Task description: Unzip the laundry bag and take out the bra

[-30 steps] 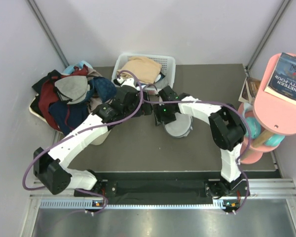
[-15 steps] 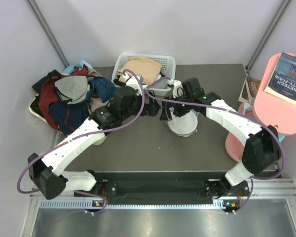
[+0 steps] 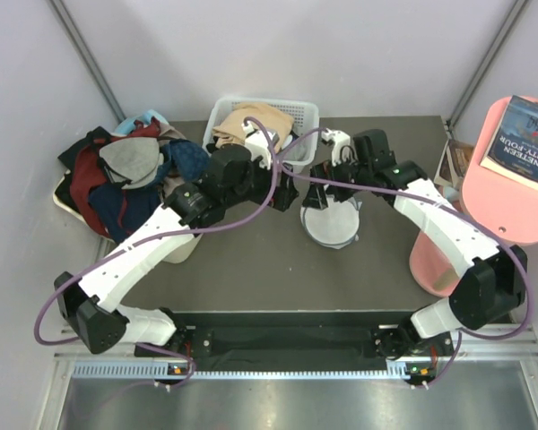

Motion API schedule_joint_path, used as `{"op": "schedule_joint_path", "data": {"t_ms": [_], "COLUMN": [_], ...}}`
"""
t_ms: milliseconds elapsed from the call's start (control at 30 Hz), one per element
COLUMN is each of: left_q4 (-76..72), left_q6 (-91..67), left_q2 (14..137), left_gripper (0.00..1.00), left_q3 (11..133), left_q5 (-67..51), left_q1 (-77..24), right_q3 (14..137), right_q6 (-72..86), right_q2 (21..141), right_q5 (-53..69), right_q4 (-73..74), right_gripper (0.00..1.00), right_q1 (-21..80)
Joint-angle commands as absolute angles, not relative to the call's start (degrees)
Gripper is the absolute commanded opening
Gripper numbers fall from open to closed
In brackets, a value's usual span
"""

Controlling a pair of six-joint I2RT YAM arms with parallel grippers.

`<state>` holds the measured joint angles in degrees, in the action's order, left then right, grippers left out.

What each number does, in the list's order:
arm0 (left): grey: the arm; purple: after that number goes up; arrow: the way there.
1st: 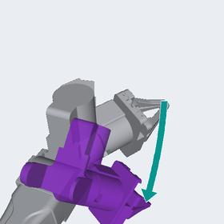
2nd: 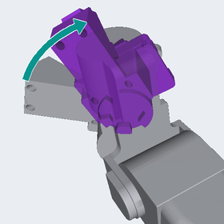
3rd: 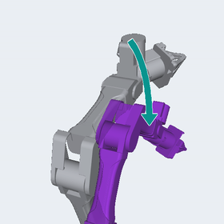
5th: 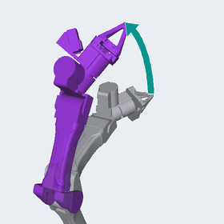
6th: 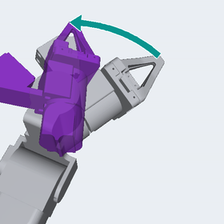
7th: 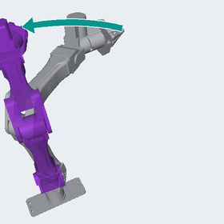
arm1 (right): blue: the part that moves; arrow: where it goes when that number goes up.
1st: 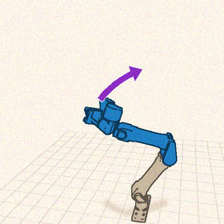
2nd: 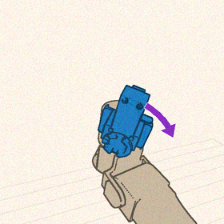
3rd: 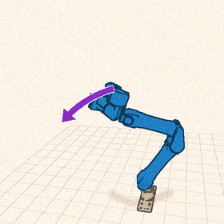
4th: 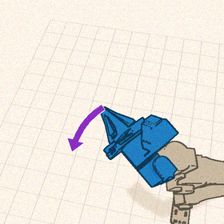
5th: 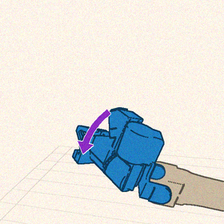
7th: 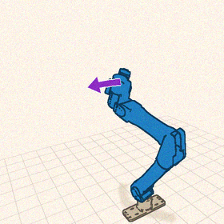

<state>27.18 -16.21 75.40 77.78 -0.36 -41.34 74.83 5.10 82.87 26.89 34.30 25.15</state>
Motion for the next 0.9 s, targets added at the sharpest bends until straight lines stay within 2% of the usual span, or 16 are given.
{"op": "schedule_joint_path", "data": {"t_ms": [0, 167, 233, 533, 867], "left_q4": [36.39, 38.32, 38.76, 35.60, 38.23], "left_q6": [-17.58, -16.61, -20.01, -31.01, -29.88], "left_q2": [72.86, 74.97, 74.62, 69.17, 69.52], "left_gripper": [0.99, 0.99, 0.99, 0.99, 0.99], "left_q3": [79.19, 80.16, 80.24, 80.68, 83.85], "left_q5": [7.75, 7.03, 11.74, 15.29, 19.86], "left_q1": [-35.77, -35.86, -35.77, -32.87, -32.96], "right_q3": [83.66, 88.06, 88.16, 75.95, 68.73], "right_q6": [17.75, 18.19, 18.19, 15.91, 17.14], "right_q2": [77.87, 78.57, 78.31, 67.25, 61.52], "right_q5": [24.08, 24.08, 23.38, 14.33, 11.78], "right_q4": [35.94, 37.53, 37.62, 31.82, 27.95], "right_gripper": [1.00, 1.00, 1.00, 1.00, 1.00], "right_q1": [16.43, 16.35, 16.35, 16.43, 16.35]}}
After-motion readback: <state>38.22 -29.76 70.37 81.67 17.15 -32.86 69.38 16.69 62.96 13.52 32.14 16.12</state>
